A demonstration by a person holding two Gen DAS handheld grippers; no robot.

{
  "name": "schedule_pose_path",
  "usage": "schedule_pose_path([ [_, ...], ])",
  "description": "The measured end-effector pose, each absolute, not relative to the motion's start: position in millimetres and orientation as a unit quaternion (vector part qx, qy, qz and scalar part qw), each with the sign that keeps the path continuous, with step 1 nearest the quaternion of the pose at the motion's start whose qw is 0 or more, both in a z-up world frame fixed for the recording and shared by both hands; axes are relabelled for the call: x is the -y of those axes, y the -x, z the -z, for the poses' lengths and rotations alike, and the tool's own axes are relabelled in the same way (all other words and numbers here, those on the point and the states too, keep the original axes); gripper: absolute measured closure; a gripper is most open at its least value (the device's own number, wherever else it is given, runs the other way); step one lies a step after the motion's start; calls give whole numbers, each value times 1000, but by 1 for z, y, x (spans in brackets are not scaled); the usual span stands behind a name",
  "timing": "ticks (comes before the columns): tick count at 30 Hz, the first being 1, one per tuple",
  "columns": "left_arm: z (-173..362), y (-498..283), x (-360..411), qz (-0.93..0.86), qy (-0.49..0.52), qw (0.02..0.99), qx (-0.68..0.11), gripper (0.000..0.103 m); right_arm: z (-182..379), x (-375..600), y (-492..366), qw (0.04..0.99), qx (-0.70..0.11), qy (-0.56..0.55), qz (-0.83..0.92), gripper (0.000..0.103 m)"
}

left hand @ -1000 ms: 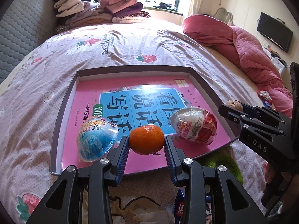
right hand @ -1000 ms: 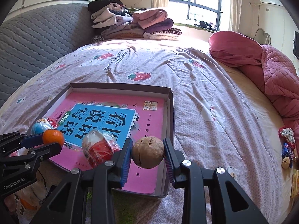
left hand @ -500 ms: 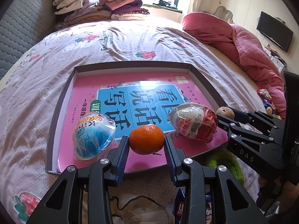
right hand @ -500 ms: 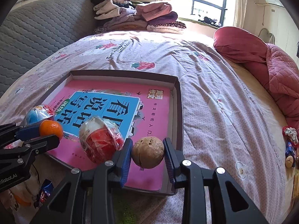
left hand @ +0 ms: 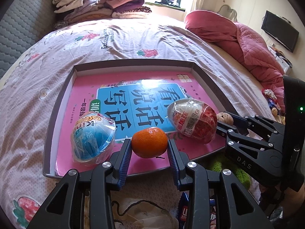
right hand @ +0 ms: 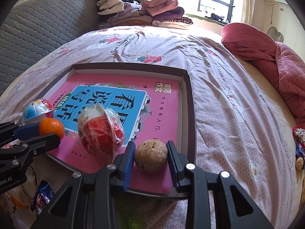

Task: Organize objects
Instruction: 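Lower the orange into the box and open left tool while right tool holds the walnut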

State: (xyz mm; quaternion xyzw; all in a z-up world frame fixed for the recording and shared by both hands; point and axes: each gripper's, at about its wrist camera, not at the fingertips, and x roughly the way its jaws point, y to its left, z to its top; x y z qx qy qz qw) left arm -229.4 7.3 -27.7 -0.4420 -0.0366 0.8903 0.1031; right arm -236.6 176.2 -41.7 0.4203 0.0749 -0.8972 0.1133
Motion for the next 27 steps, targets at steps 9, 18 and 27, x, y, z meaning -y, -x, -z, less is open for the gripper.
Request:
schedule_pose_path([
  [9,32,232,-8,-886,450,105,37,64,42,-173,236,116,-80,-412,900,69],
  [18,33,234,-6,-883,457,104,39,64,43,-170,237,118,-89,-406,902,69],
  [27,33,234,-4,-882,458,102,40,64,43,-171,239,114,-92,-409,901,69],
])
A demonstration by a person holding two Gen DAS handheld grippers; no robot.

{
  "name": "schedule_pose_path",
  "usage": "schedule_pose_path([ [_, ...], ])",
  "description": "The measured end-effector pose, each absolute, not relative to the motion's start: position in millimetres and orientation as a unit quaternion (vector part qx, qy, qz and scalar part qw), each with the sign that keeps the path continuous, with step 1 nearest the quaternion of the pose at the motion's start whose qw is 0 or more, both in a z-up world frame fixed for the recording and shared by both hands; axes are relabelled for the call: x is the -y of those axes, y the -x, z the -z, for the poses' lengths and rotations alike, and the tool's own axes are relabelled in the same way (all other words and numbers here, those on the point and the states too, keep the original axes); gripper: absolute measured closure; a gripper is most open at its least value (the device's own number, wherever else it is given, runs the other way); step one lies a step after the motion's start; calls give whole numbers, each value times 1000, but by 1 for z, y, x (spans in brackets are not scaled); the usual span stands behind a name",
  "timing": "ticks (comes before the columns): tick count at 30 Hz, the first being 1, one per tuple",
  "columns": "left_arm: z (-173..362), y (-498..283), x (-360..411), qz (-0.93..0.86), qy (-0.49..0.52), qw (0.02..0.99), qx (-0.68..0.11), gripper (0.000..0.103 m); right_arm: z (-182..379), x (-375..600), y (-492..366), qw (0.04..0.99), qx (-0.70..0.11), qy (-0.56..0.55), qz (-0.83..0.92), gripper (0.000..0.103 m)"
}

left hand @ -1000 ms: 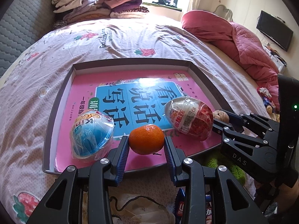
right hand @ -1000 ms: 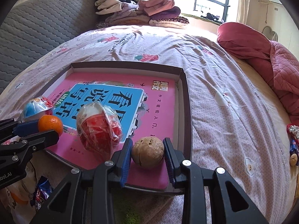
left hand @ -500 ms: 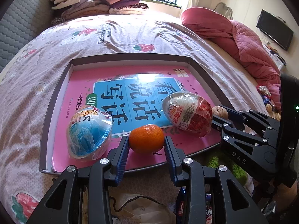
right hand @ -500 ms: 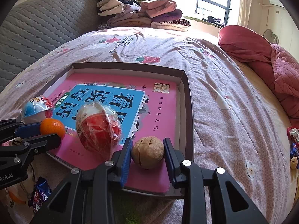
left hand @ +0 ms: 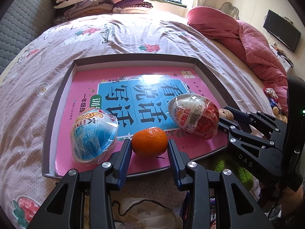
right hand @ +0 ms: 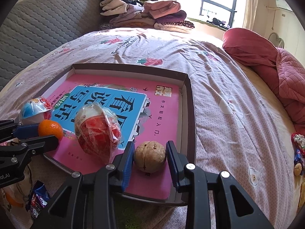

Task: Organize objects
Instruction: 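Lower the orange into the box and open left tool while right tool holds the walnut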

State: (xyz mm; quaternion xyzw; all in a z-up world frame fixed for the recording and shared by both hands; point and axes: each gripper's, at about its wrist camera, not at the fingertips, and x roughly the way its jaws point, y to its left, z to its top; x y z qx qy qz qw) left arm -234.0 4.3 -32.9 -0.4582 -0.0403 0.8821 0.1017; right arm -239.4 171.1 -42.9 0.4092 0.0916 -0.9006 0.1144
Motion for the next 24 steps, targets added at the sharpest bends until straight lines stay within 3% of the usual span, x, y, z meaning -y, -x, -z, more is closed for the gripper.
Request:
schedule_pose_path([
  [24,29,233,-3,-883,458,101,36,64,34,-180,239,117,-69,-414,900,64],
])
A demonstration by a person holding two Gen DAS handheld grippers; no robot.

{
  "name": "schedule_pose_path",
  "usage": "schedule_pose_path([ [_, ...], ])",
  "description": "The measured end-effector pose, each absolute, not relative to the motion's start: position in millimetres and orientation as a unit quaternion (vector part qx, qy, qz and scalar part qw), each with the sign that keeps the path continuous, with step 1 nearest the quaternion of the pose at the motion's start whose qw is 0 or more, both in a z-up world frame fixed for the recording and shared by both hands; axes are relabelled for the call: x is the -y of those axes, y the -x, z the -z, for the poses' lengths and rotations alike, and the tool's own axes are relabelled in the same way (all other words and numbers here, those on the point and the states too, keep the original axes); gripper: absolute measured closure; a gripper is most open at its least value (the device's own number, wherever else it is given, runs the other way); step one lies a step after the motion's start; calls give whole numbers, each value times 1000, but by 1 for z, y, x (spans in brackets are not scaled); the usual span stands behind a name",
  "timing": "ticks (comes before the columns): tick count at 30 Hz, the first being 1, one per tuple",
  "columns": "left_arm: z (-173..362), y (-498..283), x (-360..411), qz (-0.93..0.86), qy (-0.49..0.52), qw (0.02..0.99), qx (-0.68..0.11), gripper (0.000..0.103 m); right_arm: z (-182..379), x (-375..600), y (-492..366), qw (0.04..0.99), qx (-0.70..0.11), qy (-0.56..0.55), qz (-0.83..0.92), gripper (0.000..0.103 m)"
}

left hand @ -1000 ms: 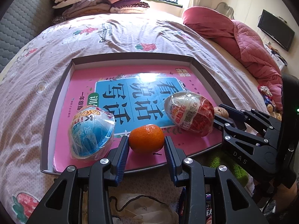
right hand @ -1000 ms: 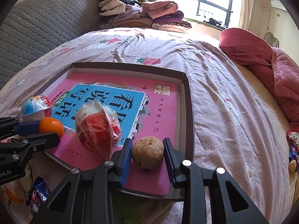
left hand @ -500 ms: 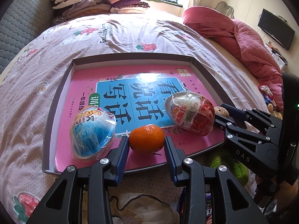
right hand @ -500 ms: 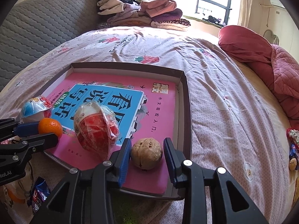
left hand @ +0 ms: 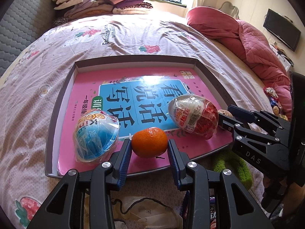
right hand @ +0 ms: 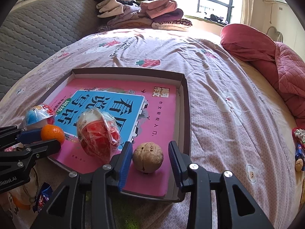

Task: Organize objects
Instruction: 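Lower the orange into the box and open left tool while right tool holds the walnut, then lower the walnut into the box and open right tool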

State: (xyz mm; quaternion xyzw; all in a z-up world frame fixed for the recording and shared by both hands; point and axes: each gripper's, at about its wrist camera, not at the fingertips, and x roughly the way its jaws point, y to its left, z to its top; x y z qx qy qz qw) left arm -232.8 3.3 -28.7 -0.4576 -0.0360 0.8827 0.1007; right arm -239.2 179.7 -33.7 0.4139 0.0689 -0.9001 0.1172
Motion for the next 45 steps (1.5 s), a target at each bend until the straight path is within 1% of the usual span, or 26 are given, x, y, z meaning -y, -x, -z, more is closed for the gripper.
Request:
schedule_pose_path([
  [24,7,226,1,-892,439,102,41,62,27,-181,236,117,-63,-407,904,64],
  [26,3,224,1,-894,434,100,38,60,24,-181,235,116,-63,-405,905,64],
  [28,0,223,1,-897,430,98,36,50,22,-181,234,118,-63,-402,906,64],
  [45,-22,205,8,-906,411,91,39,46,-4,-177,221,135,-55,-374,916,64],
])
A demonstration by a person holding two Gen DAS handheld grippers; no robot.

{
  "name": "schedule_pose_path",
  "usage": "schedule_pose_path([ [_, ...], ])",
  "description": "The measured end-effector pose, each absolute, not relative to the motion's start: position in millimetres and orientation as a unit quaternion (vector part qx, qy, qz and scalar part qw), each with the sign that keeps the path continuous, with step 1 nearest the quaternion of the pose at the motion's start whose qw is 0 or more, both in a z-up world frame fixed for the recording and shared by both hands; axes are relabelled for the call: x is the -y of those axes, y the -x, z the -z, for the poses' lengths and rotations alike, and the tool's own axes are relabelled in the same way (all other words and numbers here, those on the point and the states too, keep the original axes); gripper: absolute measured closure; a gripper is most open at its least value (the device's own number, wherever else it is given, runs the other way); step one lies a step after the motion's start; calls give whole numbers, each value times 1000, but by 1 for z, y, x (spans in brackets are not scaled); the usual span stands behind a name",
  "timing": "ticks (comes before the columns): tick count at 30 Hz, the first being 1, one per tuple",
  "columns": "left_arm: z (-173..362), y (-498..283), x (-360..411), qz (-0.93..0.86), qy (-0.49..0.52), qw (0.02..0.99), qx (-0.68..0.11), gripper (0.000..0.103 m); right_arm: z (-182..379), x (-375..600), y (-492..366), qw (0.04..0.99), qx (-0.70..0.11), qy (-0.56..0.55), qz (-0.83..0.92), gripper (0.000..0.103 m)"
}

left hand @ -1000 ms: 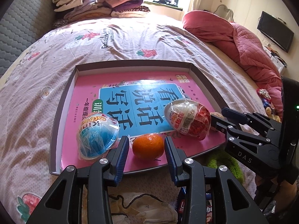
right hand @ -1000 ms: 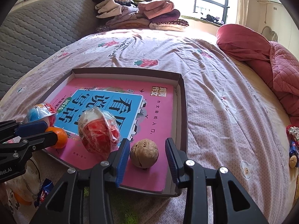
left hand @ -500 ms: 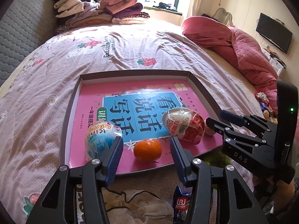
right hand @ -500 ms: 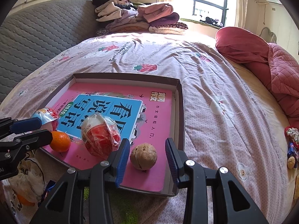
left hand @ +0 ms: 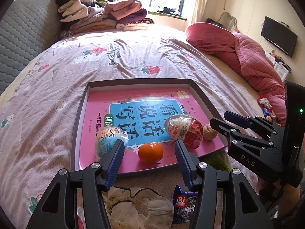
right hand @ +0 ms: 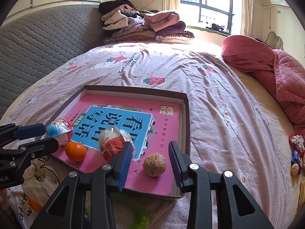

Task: Organize objects
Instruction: 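Lower the walnut into the box and open right tool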

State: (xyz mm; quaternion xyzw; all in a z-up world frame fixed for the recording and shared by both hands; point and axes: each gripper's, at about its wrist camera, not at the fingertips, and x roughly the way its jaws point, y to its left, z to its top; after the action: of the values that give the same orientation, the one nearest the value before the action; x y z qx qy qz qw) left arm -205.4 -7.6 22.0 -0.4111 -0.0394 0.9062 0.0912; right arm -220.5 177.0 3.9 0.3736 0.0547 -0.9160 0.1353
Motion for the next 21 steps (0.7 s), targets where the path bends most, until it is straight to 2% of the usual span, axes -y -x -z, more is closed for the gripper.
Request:
schedule_pose_path([
  [21,-40,192,20,-913,399,74,40,45,-32,-164,195,169,-60,-341,923,63],
])
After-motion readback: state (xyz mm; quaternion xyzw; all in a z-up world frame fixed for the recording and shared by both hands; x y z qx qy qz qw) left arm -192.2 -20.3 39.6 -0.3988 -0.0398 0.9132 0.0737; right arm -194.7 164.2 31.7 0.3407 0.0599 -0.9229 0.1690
